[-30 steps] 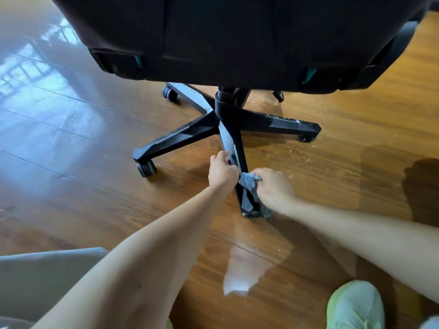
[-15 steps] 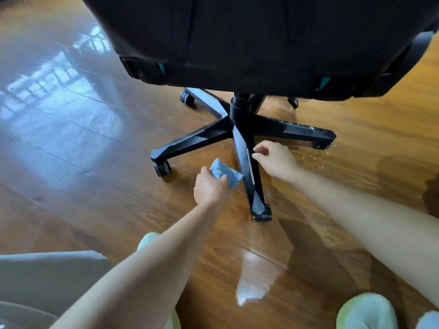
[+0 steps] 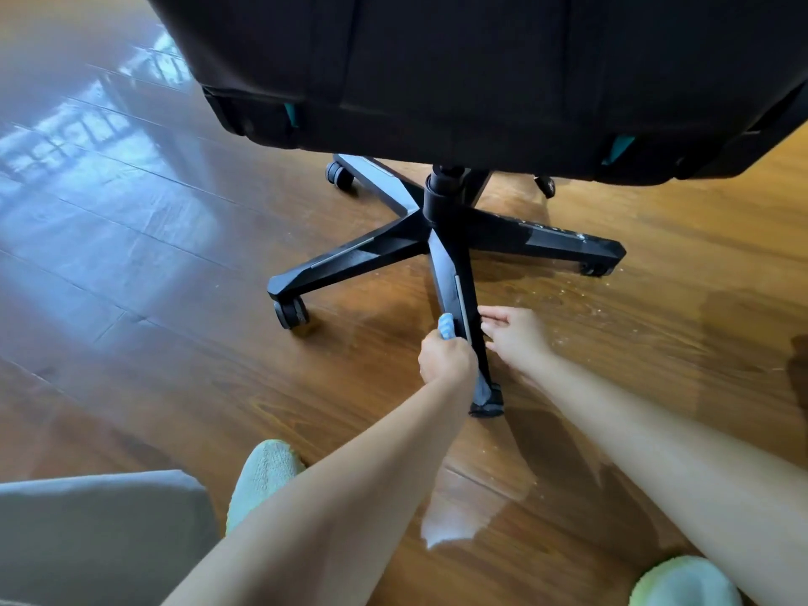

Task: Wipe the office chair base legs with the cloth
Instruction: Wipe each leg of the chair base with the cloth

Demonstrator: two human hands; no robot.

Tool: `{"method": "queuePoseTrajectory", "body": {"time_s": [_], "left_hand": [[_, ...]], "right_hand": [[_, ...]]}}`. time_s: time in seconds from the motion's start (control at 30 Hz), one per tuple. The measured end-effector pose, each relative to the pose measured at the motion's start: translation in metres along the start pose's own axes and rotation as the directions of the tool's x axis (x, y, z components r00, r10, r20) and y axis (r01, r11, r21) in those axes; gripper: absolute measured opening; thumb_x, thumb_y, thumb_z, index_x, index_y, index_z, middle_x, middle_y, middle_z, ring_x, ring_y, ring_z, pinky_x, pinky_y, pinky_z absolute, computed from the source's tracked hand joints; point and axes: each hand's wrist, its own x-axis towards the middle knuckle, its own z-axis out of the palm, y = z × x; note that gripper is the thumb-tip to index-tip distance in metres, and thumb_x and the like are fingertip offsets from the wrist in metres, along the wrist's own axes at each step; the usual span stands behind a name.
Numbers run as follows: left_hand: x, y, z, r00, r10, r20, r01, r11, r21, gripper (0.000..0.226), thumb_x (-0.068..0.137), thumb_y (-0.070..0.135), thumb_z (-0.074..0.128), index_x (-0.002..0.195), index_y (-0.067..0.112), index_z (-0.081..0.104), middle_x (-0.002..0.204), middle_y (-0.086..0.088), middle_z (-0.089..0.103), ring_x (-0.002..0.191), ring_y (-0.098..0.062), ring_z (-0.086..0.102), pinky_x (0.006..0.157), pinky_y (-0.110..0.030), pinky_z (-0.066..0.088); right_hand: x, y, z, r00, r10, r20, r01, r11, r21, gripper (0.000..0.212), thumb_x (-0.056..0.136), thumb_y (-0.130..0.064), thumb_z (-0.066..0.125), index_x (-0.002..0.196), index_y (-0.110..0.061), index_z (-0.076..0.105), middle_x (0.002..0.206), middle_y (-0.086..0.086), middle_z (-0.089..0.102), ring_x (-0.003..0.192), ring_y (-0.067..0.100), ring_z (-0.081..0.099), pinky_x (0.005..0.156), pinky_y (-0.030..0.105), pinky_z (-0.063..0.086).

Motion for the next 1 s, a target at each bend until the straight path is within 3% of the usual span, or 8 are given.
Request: {"method": "queuePoseTrajectory", "body": {"time_s": [0.1, 0.23, 0.37, 0.43, 0.57, 0.7, 0.83, 1.0], "left_hand": [[0.027, 0.033, 0.002, 0.998, 0.056, 0.011, -0.057, 0.998, 0.04, 0.036, 0.101, 0.014, 0.046, 0.133, 0.014, 0.063, 0.115, -0.01, 0.07, 0.104, -0.033, 0.068, 0.092, -0.043, 0.059], [0.05, 0.062, 0.003, 0.986, 0.151, 0.069, -0.159, 0.978, 0.133, 0.037, 0.102, 0.011, 0.044, 0.136, 0.006, 0.058, 0.125, -0.016, 0.069, 0.109, -0.035, 0.068, 0.064, -0.034, 0.051], [0.034, 0.035, 0.004, 0.964, 0.258, 0.065, -0.266, 0.918, 0.295, 0.044, 0.102, 0.008, 0.042, 0.145, 0.012, 0.052, 0.127, -0.011, 0.066, 0.111, -0.029, 0.064, 0.086, -0.035, 0.049], [0.017, 0.01, 0.006, 0.958, 0.281, 0.048, -0.281, 0.905, 0.32, 0.044, 0.101, 0.008, 0.041, 0.142, 0.015, 0.053, 0.12, -0.007, 0.066, 0.114, -0.029, 0.065, 0.087, -0.036, 0.05], [0.02, 0.012, 0.011, 0.958, 0.285, 0.014, -0.271, 0.893, 0.359, 0.032, 0.102, 0.013, 0.043, 0.13, 0.01, 0.058, 0.122, -0.01, 0.067, 0.11, -0.03, 0.065, 0.086, -0.037, 0.048], [0.055, 0.057, 0.01, 0.97, 0.242, 0.026, -0.236, 0.908, 0.346, 0.031, 0.101, 0.015, 0.046, 0.129, 0.008, 0.06, 0.12, -0.011, 0.068, 0.104, -0.031, 0.065, 0.08, -0.035, 0.047], [0.084, 0.104, 0.005, 0.967, 0.252, 0.048, -0.254, 0.915, 0.314, 0.025, 0.1, 0.016, 0.049, 0.119, 0.007, 0.063, 0.119, -0.013, 0.07, 0.109, -0.035, 0.067, 0.084, -0.035, 0.048], [0.099, 0.112, -0.003, 0.962, 0.258, 0.088, -0.272, 0.929, 0.251, 0.03, 0.095, 0.005, 0.046, 0.115, 0.003, 0.068, 0.112, -0.014, 0.072, 0.109, -0.036, 0.069, 0.087, -0.036, 0.053]], "right_hand": [[0.003, 0.001, 0.003, 0.999, 0.012, -0.032, -0.012, 1.0, 0.0, 0.034, 0.097, -0.007, 0.058, 0.122, -0.025, 0.075, 0.118, -0.005, 0.074, 0.107, 0.014, 0.069, 0.096, 0.038, 0.058], [0.007, 0.001, 0.0, 0.997, 0.026, -0.072, -0.024, 0.999, 0.024, 0.028, 0.094, -0.012, 0.066, 0.111, -0.03, 0.079, 0.1, -0.018, 0.076, 0.095, 0.004, 0.069, 0.071, 0.019, 0.05], [0.01, 0.005, -0.002, 0.998, 0.047, -0.049, -0.042, 0.993, 0.113, 0.03, 0.082, -0.015, 0.082, 0.11, -0.026, 0.08, 0.096, -0.012, 0.079, 0.093, 0.006, 0.073, 0.085, 0.027, 0.057], [0.013, 0.003, -0.003, 0.997, 0.059, -0.04, -0.054, 0.99, 0.128, 0.032, 0.076, -0.016, 0.088, 0.106, -0.024, 0.08, 0.094, -0.009, 0.079, 0.091, 0.008, 0.075, 0.084, 0.029, 0.059], [0.018, -0.005, -0.006, 0.991, 0.132, -0.005, -0.129, 0.981, 0.143, 0.028, 0.072, -0.014, 0.092, 0.096, -0.022, 0.081, 0.092, -0.004, 0.078, 0.084, 0.012, 0.075, 0.074, 0.028, 0.063], [0.019, -0.011, -0.003, 0.988, 0.116, -0.101, -0.121, 0.992, -0.046, 0.022, 0.08, -0.01, 0.084, 0.091, -0.029, 0.081, 0.078, -0.014, 0.072, 0.064, 0.0, 0.067, 0.049, 0.012, 0.051], [0.02, -0.012, 0.003, 0.981, 0.159, -0.108, -0.165, 0.985, -0.049, 0.026, 0.087, 0.0, 0.07, 0.088, -0.023, 0.081, 0.091, -0.001, 0.077, 0.083, 0.022, 0.075, 0.078, 0.04, 0.064], [0.013, -0.015, 0.007, 0.984, 0.106, -0.142, -0.13, 0.977, -0.171, 0.021, 0.092, -0.013, 0.069, 0.102, -0.028, 0.08, 0.099, -0.007, 0.076, 0.084, 0.017, 0.072, 0.076, 0.037, 0.063]]}}
